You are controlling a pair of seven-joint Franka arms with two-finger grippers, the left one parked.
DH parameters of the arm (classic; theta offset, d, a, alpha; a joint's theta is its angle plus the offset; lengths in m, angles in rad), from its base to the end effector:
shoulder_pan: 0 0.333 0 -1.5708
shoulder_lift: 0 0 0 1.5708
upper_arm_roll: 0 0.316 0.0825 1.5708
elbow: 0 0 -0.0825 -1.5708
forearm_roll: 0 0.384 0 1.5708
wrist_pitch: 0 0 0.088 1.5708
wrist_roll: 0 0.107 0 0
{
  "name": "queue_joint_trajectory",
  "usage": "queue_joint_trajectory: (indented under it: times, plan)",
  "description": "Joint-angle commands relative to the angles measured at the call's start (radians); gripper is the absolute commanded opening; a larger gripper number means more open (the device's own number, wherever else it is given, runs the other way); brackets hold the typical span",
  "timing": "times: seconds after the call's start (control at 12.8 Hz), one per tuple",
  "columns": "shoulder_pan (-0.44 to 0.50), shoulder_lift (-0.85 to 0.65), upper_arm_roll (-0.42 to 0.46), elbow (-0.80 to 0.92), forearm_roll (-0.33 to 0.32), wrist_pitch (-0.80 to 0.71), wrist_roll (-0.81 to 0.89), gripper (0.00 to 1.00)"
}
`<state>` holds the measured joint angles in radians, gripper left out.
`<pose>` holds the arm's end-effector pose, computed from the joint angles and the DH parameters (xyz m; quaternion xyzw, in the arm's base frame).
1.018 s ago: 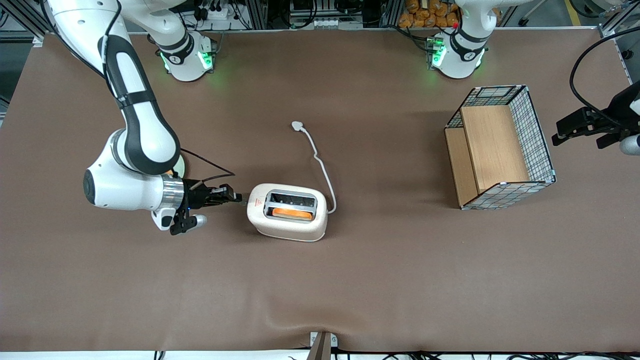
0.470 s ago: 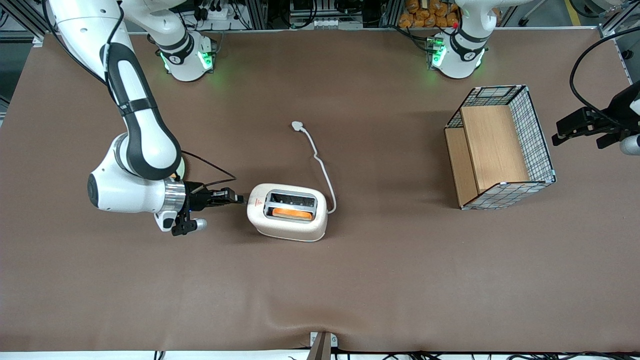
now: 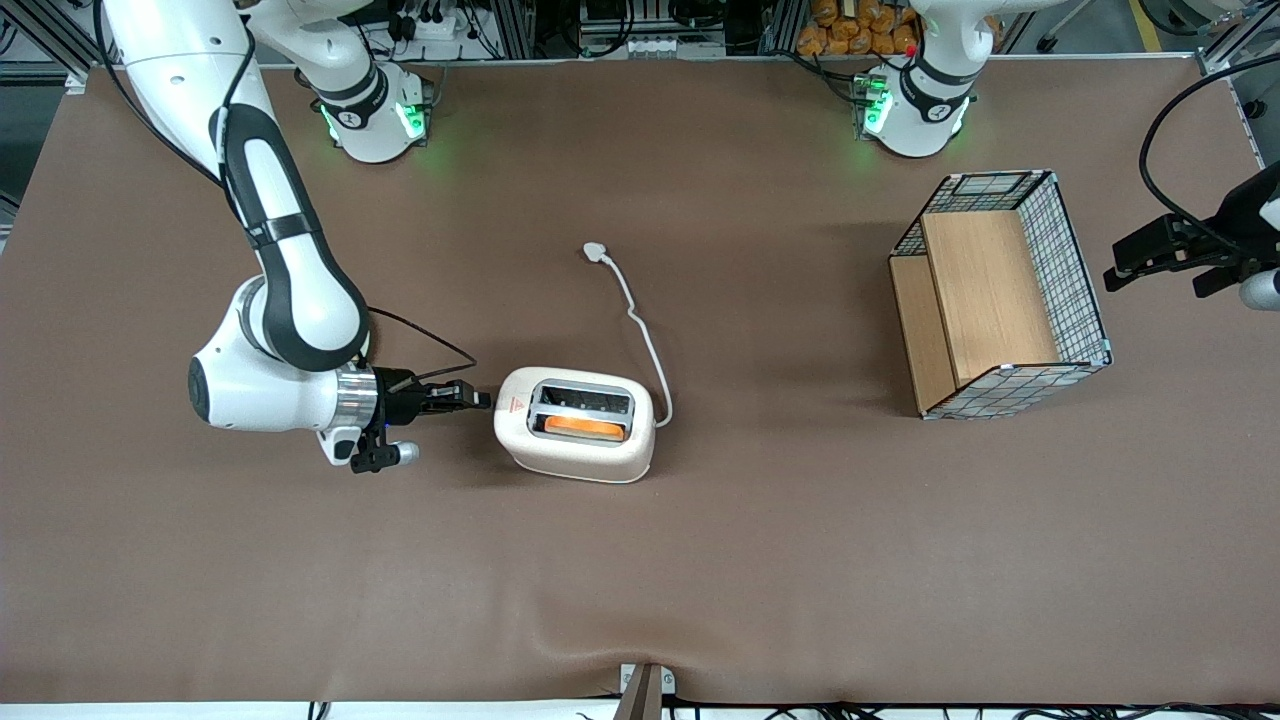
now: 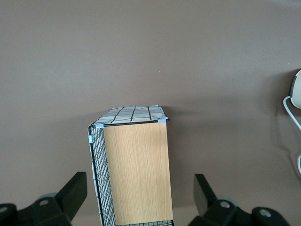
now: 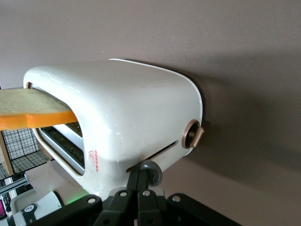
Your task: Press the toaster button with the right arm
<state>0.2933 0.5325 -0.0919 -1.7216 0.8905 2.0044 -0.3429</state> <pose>0.6301 0.1821 0.2759 -0.9324 -0.0269 0.0838 0.3506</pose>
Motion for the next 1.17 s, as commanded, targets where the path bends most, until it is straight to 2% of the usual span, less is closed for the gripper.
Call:
queue_joint_trajectory:
  times: [0.0, 0.55, 0.86, 1.1]
  plan:
    - [-0.014, 0.023, 0.008, 0.002, 0.034, 0.002, -0.013, 0.0]
    - [-0.014, 0.066, 0.008, 0.004, 0.039, 0.005, -0.027, 0.0]
    - [-0.022, 0.112, 0.008, 0.002, 0.119, 0.004, -0.087, 0.0]
    - [-0.02, 0.129, 0.008, 0.002, 0.123, 0.011, -0.09, 0.0]
